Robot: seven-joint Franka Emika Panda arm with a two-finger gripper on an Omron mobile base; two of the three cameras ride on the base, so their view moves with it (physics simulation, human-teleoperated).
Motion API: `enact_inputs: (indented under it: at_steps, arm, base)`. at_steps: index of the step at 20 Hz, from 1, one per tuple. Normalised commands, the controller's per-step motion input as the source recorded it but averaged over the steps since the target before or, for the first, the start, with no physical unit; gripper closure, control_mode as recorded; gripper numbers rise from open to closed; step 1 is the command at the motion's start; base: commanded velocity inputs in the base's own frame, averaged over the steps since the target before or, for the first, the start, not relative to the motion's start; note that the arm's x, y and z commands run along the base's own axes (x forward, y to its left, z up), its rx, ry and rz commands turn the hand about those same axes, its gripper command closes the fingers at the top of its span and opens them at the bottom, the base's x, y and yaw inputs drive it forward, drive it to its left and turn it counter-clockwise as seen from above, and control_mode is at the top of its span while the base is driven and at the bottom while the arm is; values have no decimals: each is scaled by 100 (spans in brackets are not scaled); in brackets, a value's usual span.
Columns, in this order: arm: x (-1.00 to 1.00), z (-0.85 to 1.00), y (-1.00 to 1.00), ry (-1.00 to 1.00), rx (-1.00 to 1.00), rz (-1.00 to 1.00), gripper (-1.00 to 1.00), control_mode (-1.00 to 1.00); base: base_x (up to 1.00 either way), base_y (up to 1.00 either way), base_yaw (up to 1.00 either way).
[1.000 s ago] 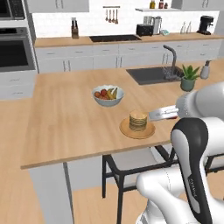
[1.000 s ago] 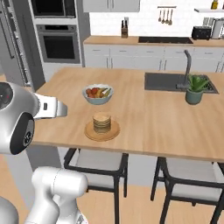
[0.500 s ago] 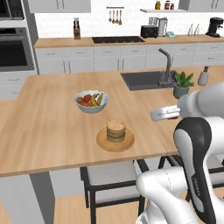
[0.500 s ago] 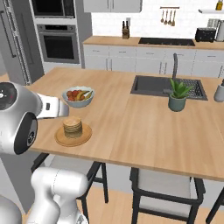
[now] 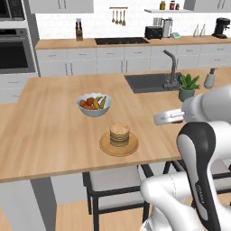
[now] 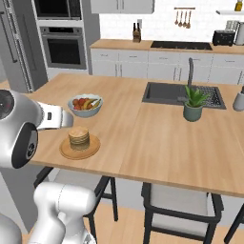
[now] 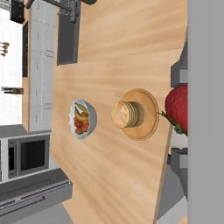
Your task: Take the strawberry from the fridge and place it on top of the pancake, located on the dining counter.
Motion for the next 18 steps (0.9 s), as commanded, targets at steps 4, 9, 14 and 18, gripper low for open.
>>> enact_inputs:
  at_steps: [4,9,14,18]
  arm:
    - [40,-9,0,8,-1,0,100,-100]
    - [100,-43,20,37,-11,-2,100,-100]
    - [85,-76,55,33,-18,0,100,-100]
    - [70,-44,21,25,-7,0,100,-100]
  base:
    - [2,0,0]
    - [0,0,0]
    - [0,0,0]
    - [0,0,0]
